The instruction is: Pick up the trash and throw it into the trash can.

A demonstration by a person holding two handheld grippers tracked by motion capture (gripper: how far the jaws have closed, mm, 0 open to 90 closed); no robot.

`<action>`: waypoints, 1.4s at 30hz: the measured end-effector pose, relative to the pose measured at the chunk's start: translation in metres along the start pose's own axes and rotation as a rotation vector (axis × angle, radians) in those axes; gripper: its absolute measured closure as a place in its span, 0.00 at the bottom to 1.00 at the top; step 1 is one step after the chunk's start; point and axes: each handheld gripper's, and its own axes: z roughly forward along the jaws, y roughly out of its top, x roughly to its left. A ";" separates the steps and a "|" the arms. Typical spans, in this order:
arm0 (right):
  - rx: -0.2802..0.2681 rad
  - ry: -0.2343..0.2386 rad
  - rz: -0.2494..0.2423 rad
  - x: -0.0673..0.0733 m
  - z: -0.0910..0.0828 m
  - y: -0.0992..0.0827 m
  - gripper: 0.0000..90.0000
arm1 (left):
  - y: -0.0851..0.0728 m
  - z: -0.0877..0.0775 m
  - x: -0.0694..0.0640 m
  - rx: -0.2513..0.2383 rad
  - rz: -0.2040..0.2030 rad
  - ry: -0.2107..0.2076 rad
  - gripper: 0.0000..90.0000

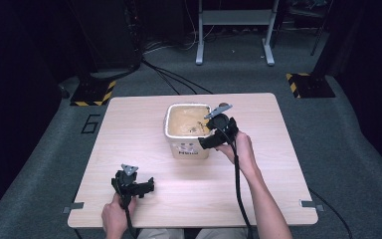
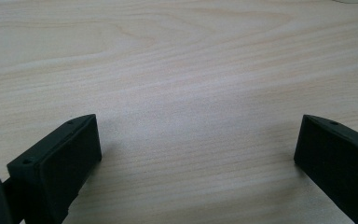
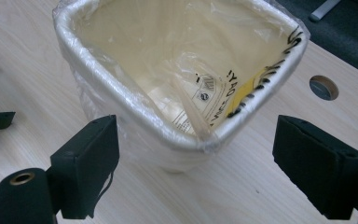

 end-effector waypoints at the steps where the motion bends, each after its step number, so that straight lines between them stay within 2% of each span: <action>1: 0.000 0.000 0.000 0.000 0.000 0.000 0.15 | 0.000 0.000 0.000 0.000 0.000 0.000 0.00; 4: -0.010 -0.006 0.003 0.001 -0.005 -0.010 0.15 | 0.000 0.000 0.000 0.000 0.000 0.000 0.00; 5: -0.022 -0.012 -0.019 0.000 -0.007 -0.018 0.15 | 0.000 0.000 0.000 0.000 0.000 0.000 0.00; 6: -0.022 -0.012 -0.019 0.000 -0.007 -0.018 0.15 | 0.000 0.000 0.000 0.000 0.000 0.000 0.00; 15: -0.012 -0.049 -0.014 0.000 -0.013 -0.060 0.15 | 0.000 0.000 0.000 0.000 0.000 0.000 0.00; 16: -0.014 -0.053 0.005 0.001 -0.013 -0.063 0.15 | 0.000 0.000 0.000 0.000 0.000 0.000 0.00; 23: -0.009 -0.069 0.039 0.000 -0.009 -0.091 0.15 | 0.000 0.000 0.000 0.000 0.000 0.000 0.00; 24: -0.007 -0.073 0.058 0.001 -0.007 -0.100 0.15 | 0.000 0.000 0.000 -0.001 -0.001 0.000 0.00; 28: -0.001 -0.078 0.084 0.000 -0.002 -0.117 0.15 | 0.000 0.000 0.000 -0.001 0.000 0.000 0.00; 30: -0.001 -0.080 0.093 0.000 -0.001 -0.121 0.15 | 0.000 0.000 0.000 0.000 0.000 0.000 0.00; 33: -0.002 -0.079 0.122 -0.003 0.005 -0.141 0.15 | 0.000 0.000 0.000 -0.001 0.000 0.000 0.00; 36: 0.005 -0.082 0.132 -0.003 0.009 -0.151 0.15 | 0.000 0.000 0.000 0.000 0.000 0.000 0.00; 37: 0.014 -0.082 0.150 -0.003 0.013 -0.162 0.15 | 0.000 0.000 0.000 0.000 0.000 0.000 0.00; 39: 0.018 -0.083 0.162 -0.002 0.015 -0.167 0.15 | 0.000 0.000 0.000 -0.001 0.000 0.000 0.00; 40: 0.020 -0.099 0.165 -0.002 0.019 -0.177 0.15 | 0.000 0.000 0.000 0.000 0.000 0.000 0.00; 42: 0.016 -0.098 0.187 -0.002 0.020 -0.186 0.15 | 0.000 0.000 0.000 0.000 0.005 0.000 0.00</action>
